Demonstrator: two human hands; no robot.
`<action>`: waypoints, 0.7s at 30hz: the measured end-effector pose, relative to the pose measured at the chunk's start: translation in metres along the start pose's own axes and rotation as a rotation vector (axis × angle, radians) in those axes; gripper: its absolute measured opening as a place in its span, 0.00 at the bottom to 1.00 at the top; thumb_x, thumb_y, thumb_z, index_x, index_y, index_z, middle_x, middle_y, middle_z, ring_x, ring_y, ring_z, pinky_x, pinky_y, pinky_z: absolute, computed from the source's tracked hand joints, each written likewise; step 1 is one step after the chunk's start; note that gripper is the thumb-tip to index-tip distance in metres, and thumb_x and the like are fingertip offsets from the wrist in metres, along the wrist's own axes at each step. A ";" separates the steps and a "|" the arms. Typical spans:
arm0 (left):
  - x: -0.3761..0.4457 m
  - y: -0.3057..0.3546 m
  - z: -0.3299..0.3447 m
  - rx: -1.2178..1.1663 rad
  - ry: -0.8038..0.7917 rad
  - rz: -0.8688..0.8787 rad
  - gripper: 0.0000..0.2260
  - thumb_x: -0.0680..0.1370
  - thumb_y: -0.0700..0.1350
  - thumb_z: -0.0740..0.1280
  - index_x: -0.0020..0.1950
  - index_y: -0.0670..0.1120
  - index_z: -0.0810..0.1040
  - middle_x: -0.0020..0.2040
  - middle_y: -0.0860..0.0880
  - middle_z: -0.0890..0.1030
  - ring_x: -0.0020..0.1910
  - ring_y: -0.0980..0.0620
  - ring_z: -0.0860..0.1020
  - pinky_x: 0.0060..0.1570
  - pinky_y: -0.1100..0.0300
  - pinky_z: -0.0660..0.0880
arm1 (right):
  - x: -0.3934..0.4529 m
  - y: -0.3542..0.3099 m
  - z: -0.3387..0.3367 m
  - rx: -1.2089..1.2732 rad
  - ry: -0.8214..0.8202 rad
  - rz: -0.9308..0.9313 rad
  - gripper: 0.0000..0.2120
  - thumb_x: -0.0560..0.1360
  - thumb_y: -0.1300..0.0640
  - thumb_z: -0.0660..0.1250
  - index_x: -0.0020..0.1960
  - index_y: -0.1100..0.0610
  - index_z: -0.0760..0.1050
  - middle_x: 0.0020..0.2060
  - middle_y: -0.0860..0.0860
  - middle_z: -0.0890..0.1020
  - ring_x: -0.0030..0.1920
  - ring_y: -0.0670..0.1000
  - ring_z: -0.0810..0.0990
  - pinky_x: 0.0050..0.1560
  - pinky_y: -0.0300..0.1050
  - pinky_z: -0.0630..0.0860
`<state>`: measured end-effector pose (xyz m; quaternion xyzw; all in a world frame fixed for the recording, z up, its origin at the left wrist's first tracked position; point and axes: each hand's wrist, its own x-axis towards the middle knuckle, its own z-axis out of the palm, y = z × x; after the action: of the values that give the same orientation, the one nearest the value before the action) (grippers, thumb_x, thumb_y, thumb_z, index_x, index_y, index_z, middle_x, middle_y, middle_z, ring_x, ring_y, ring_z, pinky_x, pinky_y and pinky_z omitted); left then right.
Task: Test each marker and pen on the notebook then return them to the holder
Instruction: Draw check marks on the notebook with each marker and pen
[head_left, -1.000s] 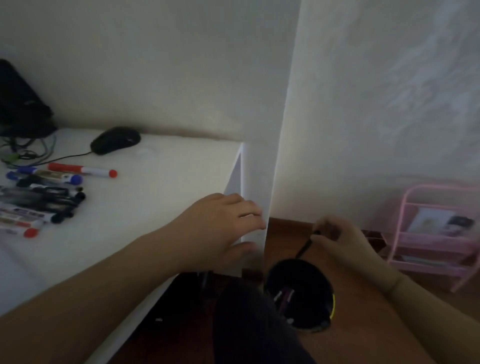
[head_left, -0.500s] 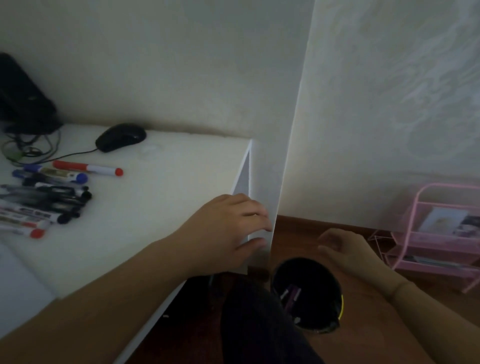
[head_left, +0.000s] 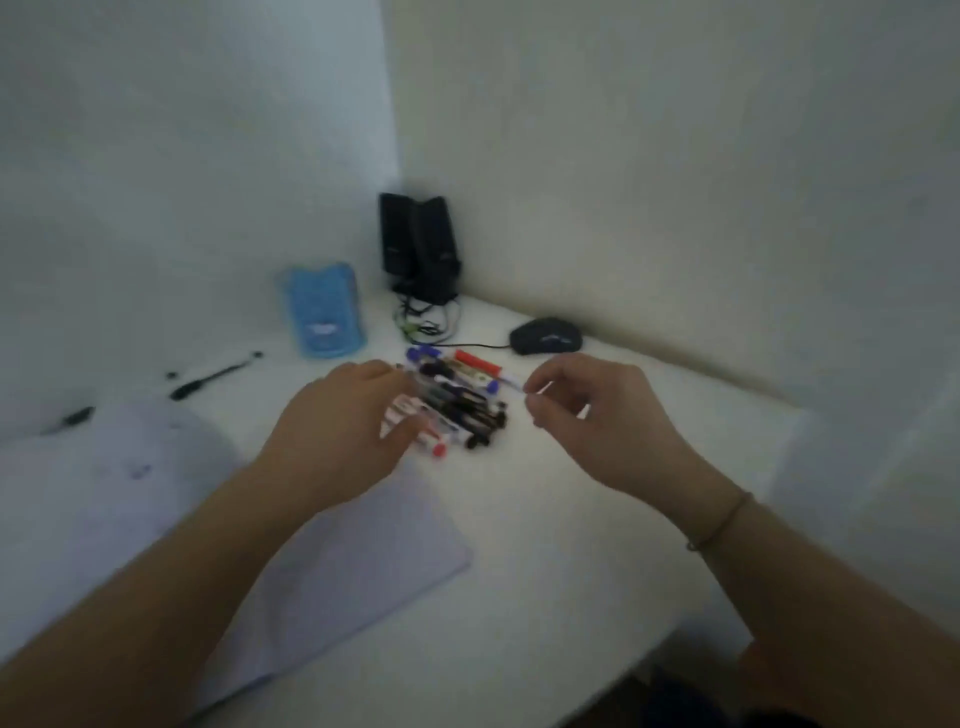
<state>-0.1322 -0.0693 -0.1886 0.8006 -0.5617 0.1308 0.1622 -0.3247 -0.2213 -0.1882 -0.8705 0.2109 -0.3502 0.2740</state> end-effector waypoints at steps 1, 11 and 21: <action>-0.015 -0.024 -0.003 0.017 -0.013 -0.110 0.14 0.76 0.56 0.64 0.60 0.54 0.76 0.57 0.53 0.77 0.56 0.50 0.75 0.54 0.54 0.73 | 0.014 -0.014 0.024 0.008 -0.053 -0.056 0.01 0.70 0.51 0.68 0.42 0.46 0.77 0.33 0.45 0.82 0.33 0.47 0.80 0.40 0.48 0.79; -0.078 -0.120 0.003 -0.049 0.026 -0.518 0.15 0.77 0.57 0.61 0.59 0.53 0.76 0.58 0.53 0.77 0.57 0.51 0.73 0.57 0.55 0.72 | 0.117 -0.104 0.225 -0.283 -0.538 -0.332 0.18 0.77 0.57 0.60 0.66 0.48 0.69 0.64 0.48 0.75 0.61 0.49 0.73 0.62 0.48 0.71; -0.076 -0.133 0.001 0.003 0.073 -0.407 0.15 0.77 0.58 0.61 0.61 0.56 0.75 0.59 0.56 0.75 0.57 0.54 0.70 0.56 0.59 0.67 | 0.171 -0.095 0.311 -0.506 -0.567 -0.353 0.26 0.77 0.61 0.55 0.74 0.52 0.55 0.71 0.53 0.66 0.67 0.56 0.65 0.62 0.52 0.70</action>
<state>-0.0322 0.0374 -0.2346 0.8926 -0.3819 0.1252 0.2042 0.0313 -0.1423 -0.2329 -0.9951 0.0543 -0.0755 0.0343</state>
